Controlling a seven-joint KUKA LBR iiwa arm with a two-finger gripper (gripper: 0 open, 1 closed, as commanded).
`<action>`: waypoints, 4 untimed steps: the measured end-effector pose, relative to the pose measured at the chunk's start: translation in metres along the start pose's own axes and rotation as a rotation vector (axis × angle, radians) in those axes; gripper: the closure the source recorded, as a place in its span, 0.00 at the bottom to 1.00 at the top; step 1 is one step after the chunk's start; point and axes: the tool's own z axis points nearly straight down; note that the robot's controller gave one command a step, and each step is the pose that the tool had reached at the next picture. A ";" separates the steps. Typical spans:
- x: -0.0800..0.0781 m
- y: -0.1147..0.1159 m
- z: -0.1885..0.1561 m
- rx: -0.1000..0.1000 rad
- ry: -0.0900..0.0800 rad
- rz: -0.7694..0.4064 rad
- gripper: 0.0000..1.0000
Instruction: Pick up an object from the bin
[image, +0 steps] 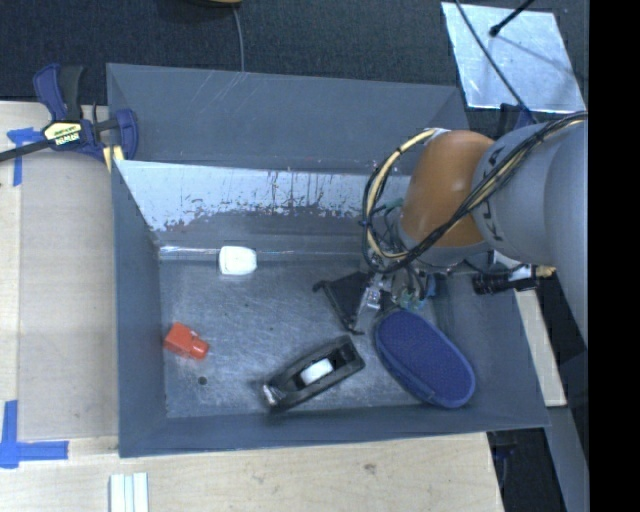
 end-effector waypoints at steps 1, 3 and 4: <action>-0.001 0.000 -0.001 0.000 -0.001 0.000 1.00; 0.003 0.014 -0.115 0.000 0.001 -0.047 0.00; 0.046 0.009 -0.004 0.003 0.002 -0.401 0.00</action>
Offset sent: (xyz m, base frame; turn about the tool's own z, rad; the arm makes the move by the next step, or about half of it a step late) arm 0.0000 0.0000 0.0000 0.0000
